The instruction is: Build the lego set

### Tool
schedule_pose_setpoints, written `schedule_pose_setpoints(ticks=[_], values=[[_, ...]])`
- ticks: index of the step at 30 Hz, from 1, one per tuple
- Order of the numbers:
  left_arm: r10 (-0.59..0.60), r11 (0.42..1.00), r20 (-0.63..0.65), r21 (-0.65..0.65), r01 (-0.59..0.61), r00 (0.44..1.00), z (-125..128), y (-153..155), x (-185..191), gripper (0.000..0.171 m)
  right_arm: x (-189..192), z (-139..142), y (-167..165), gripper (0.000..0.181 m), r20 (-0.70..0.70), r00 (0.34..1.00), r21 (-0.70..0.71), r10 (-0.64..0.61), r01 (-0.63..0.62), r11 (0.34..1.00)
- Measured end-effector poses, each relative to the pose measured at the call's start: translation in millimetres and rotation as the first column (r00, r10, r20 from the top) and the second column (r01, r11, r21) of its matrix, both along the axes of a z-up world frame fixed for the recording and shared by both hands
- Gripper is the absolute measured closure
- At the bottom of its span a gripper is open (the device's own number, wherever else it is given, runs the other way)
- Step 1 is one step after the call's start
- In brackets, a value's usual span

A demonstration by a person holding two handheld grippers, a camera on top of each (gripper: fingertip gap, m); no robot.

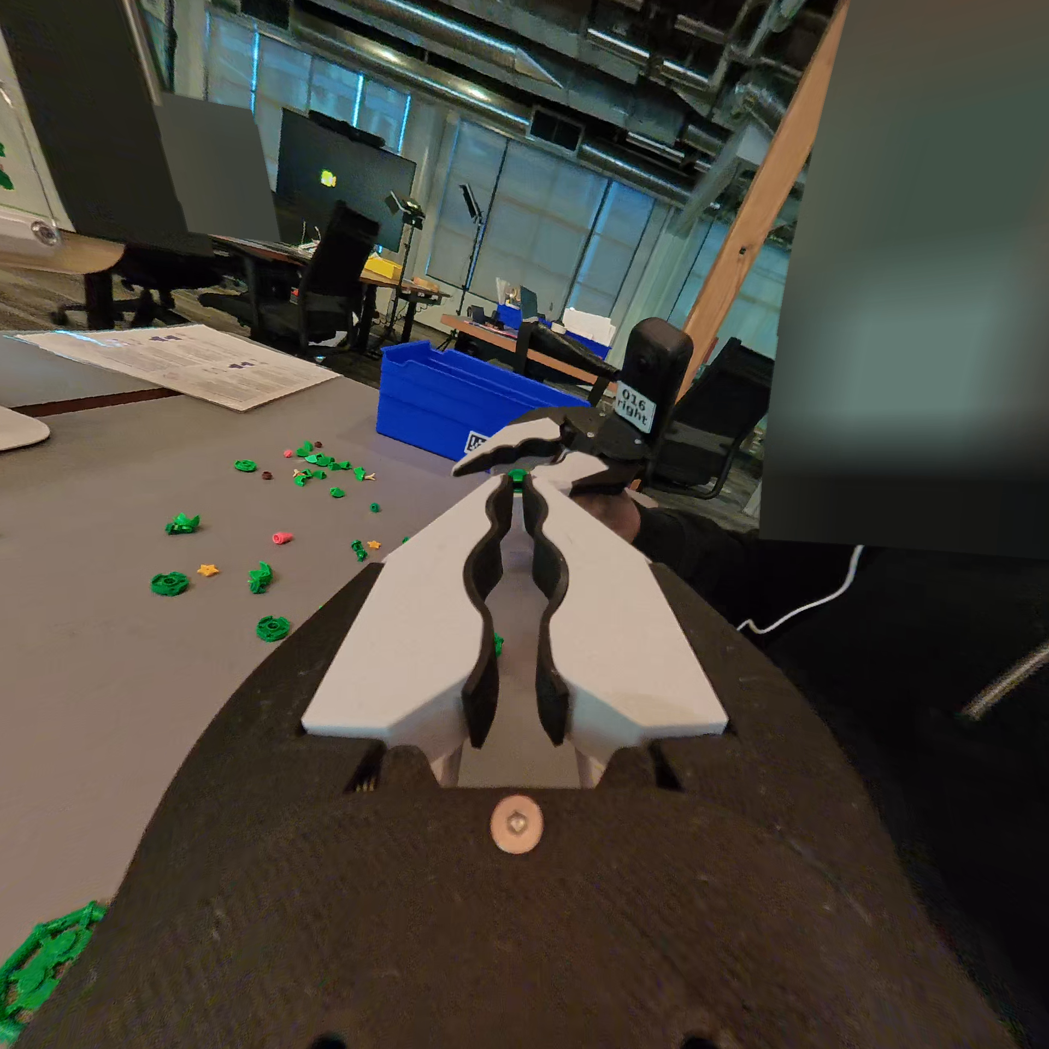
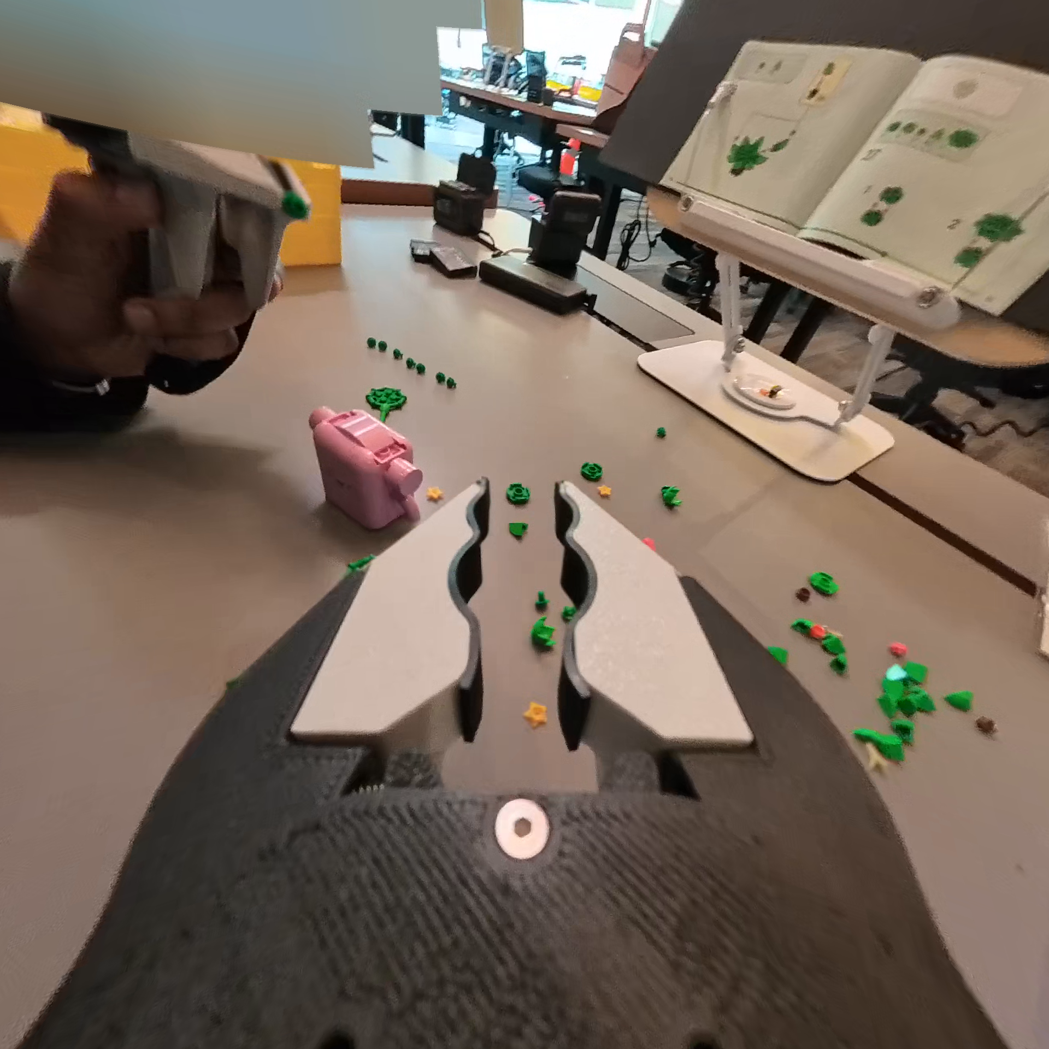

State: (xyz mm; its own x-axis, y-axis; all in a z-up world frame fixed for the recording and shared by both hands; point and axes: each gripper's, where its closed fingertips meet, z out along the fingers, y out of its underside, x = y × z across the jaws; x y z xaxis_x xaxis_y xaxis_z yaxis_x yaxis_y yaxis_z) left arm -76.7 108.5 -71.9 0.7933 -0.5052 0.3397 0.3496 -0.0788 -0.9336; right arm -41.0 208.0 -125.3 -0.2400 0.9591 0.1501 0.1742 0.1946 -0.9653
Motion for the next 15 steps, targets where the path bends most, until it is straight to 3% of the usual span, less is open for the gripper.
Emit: schedule_pose_setpoints(ticks=[4,8,11,15], values=[[0.015,1.000,-0.085,0.005,-0.015,0.996,-5.1,-2.0,10.7,0.171,19.1,-9.2,-23.5,0.153,0.089,0.996,-0.217,-0.013,0.032,0.976],[0.022,1.000,-0.120,0.010,-0.021,0.993,-8.0,-5.4,16.5,0.171,47.7,-39.7,-63.6,0.154,0.240,0.971,-0.282,0.010,0.059,0.958],[0.019,1.000,-0.117,0.021,-0.017,0.993,-5.7,-6.5,18.2,0.171,63.6,-58.9,-85.1,0.153,0.335,0.942,-0.190,-0.021,0.090,0.978],[0.014,1.000,-0.130,0.015,-0.012,0.991,-7.7,-5.7,20.8,0.171,67.4,-78.3,-88.1,0.154,0.407,0.907,-0.012,-0.110,0.126,0.992]])
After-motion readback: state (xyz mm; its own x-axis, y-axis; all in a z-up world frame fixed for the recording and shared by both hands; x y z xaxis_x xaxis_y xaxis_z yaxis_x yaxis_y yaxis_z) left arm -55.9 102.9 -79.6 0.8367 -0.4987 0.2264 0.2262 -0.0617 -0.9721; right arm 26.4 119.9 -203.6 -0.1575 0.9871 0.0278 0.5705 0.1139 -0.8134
